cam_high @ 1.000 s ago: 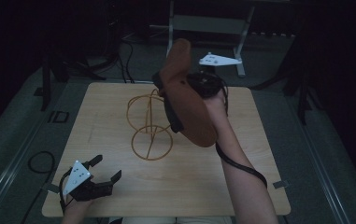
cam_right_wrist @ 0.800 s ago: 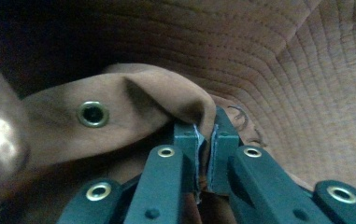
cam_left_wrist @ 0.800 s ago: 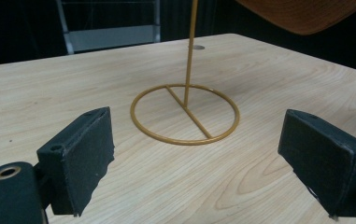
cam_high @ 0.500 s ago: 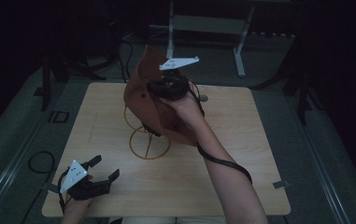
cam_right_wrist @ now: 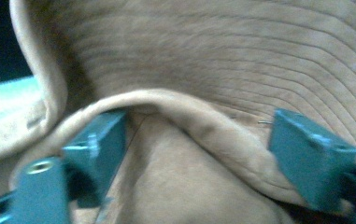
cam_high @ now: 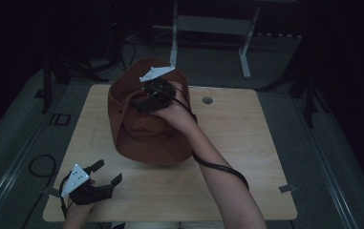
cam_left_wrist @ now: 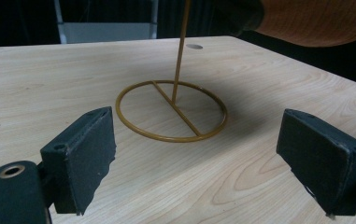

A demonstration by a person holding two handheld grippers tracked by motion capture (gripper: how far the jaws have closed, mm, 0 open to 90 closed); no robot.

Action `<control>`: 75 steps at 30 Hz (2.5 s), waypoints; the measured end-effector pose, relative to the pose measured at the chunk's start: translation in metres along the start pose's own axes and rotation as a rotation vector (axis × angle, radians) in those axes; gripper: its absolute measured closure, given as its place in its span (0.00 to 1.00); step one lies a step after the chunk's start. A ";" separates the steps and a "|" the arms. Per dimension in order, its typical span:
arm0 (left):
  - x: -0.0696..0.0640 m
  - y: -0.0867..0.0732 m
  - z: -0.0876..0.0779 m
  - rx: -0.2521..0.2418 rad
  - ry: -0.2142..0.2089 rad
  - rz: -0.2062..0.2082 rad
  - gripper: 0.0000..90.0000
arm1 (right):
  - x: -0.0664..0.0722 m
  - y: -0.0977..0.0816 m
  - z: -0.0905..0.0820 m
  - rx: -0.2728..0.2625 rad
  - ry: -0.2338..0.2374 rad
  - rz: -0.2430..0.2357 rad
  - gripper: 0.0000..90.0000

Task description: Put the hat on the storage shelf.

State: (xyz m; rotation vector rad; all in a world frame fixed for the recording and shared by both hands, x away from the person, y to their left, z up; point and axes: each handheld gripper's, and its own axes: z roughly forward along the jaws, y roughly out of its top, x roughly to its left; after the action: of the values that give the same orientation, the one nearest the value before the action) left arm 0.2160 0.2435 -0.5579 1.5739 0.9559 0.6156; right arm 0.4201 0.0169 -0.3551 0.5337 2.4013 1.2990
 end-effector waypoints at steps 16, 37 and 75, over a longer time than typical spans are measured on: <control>0.004 -0.005 0.001 -0.008 0.025 -0.007 0.11 | -0.012 -0.018 -0.030 -0.121 0.046 0.004 0.16; 0.006 -0.011 0.008 0.026 0.061 0.015 0.11 | -0.020 -0.102 -0.088 -0.138 0.011 0.051 0.16; 0.005 -0.017 0.014 0.082 0.071 0.013 0.11 | -0.014 -0.309 -0.145 -0.065 -0.115 0.249 0.16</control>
State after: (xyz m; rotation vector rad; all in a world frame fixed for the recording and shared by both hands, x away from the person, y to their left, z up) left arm 0.2254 0.2403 -0.5777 1.6407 1.0357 0.6521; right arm 0.3153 -0.2497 -0.5406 0.8862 2.2451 1.3992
